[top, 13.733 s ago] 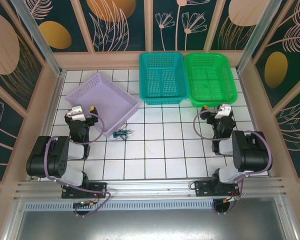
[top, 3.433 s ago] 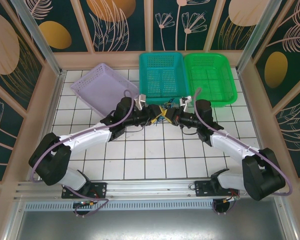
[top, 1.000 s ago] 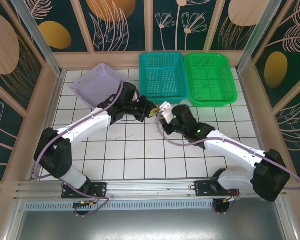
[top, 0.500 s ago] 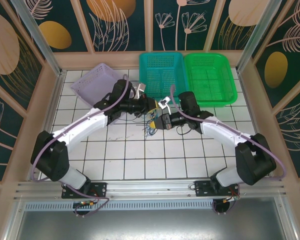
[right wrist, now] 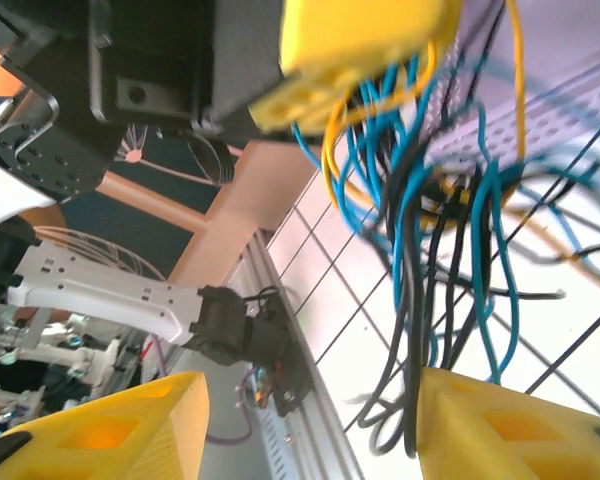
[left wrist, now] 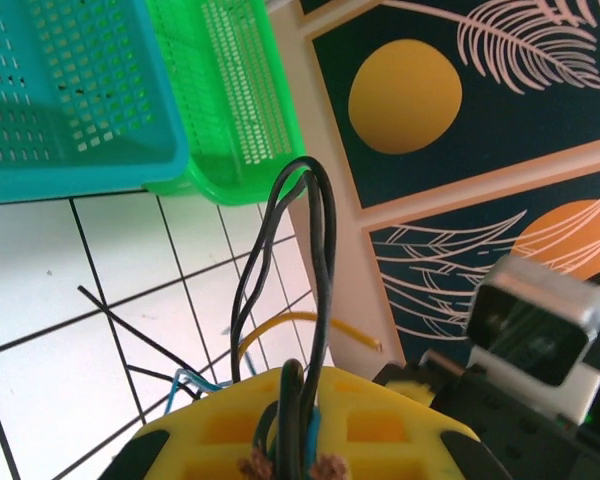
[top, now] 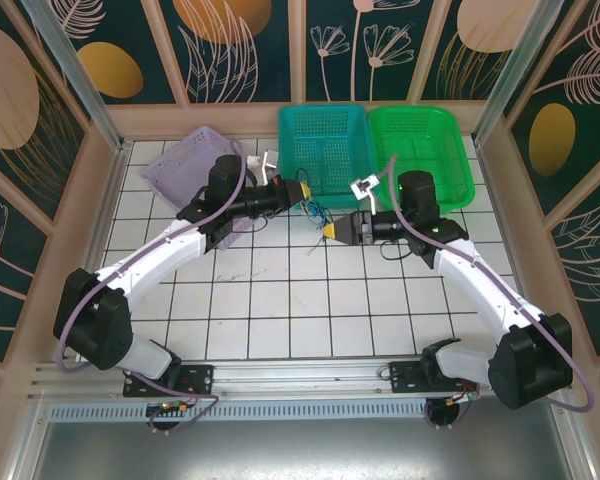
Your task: Untangle the cables
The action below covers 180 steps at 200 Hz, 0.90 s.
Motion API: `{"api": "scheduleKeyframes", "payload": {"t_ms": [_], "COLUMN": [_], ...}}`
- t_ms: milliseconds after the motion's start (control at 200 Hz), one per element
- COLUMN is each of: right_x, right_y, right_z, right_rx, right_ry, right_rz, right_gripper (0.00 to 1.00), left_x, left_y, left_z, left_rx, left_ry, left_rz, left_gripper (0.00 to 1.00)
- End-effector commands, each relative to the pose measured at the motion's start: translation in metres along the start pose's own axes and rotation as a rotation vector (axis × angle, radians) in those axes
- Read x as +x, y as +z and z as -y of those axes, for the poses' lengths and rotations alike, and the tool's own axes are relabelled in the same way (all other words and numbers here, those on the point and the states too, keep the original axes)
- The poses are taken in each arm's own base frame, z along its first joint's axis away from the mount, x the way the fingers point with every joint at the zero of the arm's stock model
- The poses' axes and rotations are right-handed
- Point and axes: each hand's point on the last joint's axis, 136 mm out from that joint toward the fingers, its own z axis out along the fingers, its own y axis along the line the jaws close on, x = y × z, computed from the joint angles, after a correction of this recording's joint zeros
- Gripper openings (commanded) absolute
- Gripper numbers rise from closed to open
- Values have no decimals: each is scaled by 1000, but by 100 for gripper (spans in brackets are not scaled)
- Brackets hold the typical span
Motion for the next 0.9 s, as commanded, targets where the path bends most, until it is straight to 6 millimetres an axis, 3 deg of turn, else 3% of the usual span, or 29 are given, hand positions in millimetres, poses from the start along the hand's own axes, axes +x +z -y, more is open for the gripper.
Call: {"api": "scheduleKeyframes", "payload": {"t_ms": [0,70,190,470,566,791,896], "right_x": [-25,-34,-46,-52,-42,-17,-17], "right_y": [-11,-23,-39,11,30,35,41], "right_z": [12,28,28,24,29,45,48], "right_rx": [154,270,342,233,214,235,201], "right_ry": [-118,-135,-201,-252,-217,-156,-101], "right_rz": [52,86,152,44,-20,-27,-25], "right_gripper": [56,56,60,56,48,47,28], "left_x": [3,2,2,7,4,2,3], "left_y": [6,6,7,14,14,12,12], "left_z": [4,3,3,7,8,14,15], "left_rx": [6,-15,-21,17,17,29,34], "left_ry": [19,28,23,10,15,18,20], "left_rz": [-51,-52,-65,-118,-108,-98,-103], "left_gripper": [0,0,0,0,0,0,0]}}
